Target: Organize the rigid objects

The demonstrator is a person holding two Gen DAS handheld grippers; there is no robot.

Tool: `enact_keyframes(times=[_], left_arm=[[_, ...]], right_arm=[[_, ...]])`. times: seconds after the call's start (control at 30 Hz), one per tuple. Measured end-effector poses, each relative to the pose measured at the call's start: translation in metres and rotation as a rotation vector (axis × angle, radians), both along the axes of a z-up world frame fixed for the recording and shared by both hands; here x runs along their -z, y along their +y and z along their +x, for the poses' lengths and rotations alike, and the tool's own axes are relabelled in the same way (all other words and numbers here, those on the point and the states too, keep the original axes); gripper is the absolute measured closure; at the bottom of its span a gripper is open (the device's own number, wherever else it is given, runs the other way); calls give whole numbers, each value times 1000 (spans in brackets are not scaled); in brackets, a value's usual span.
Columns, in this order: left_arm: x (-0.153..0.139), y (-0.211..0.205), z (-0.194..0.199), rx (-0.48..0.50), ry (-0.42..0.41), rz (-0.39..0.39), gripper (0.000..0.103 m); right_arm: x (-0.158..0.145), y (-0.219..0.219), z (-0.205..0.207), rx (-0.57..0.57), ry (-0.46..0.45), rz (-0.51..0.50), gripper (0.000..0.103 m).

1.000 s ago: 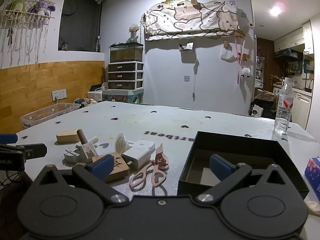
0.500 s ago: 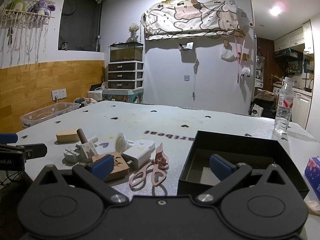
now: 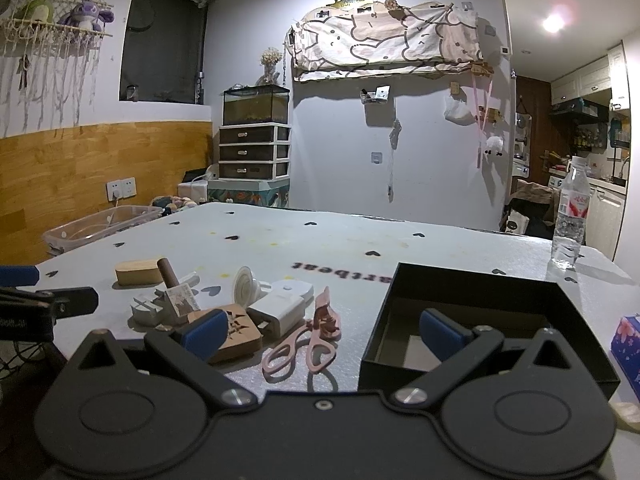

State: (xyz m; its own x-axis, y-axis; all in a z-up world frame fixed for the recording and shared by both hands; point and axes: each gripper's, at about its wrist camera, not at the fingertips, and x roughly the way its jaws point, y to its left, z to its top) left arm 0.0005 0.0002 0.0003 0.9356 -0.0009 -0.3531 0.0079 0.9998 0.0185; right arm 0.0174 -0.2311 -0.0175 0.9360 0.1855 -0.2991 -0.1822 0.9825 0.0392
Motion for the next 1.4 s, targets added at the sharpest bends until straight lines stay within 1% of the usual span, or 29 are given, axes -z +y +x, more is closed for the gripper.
enact_keyframes(times=[0.1, 0.13, 0.27, 0.5, 0.6, 0.73, 0.9, 0.97, 1.03, 1.1, 1.13, 1.2, 1.27, 1.3, 1.37, 1.4], left_arm=[[2, 1, 0, 8, -1, -8, 0], [13, 2, 3, 16, -1, -17, 0], [21, -3, 6, 20, -2, -23, 0], [19, -6, 8, 20, 9, -30, 0], [24, -6, 10, 26, 15, -34, 0], [32, -8, 14, 41, 26, -43, 0], [41, -12, 22, 61, 58, -40, 0], [45, -15, 27, 72, 81, -49, 0], [49, -19, 31, 89, 101, -61, 0], [53, -22, 36, 109, 125, -70, 0], [55, -24, 39, 124, 135, -71, 0], [58, -28, 43, 146, 146, -67, 0], [62, -32, 48, 191, 143, -60, 0], [63, -34, 51, 215, 145, -57, 0], [65, -36, 58, 263, 148, -41, 0], [65, -37, 62, 287, 149, -30, 0]], right_arm=[[-10, 1, -6, -21, 1, 24, 0], [-10, 1, -8, -19, -2, 25, 0], [-15, -7, -12, 12, -11, 20, 0], [-23, -36, -20, 143, -21, -36, 0], [-25, -57, -26, 186, -17, -30, 0], [-27, -82, -31, 291, -4, -60, 0], [-28, -118, -27, 335, 20, -49, 0], [-29, -134, -21, 361, 39, -30, 0], [-29, -152, -13, 369, 63, 16, 0], [-28, -165, -7, 387, 66, 67, 0], [-28, -169, -2, 401, 77, 71, 0], [-27, -179, 9, 409, 122, 68, 0], [-25, -189, 19, 401, 167, 104, 0], [-24, -193, 23, 389, 187, 122, 1], [-21, -199, 35, 355, 236, 146, 12], [-19, -201, 40, 352, 260, 153, 21]])
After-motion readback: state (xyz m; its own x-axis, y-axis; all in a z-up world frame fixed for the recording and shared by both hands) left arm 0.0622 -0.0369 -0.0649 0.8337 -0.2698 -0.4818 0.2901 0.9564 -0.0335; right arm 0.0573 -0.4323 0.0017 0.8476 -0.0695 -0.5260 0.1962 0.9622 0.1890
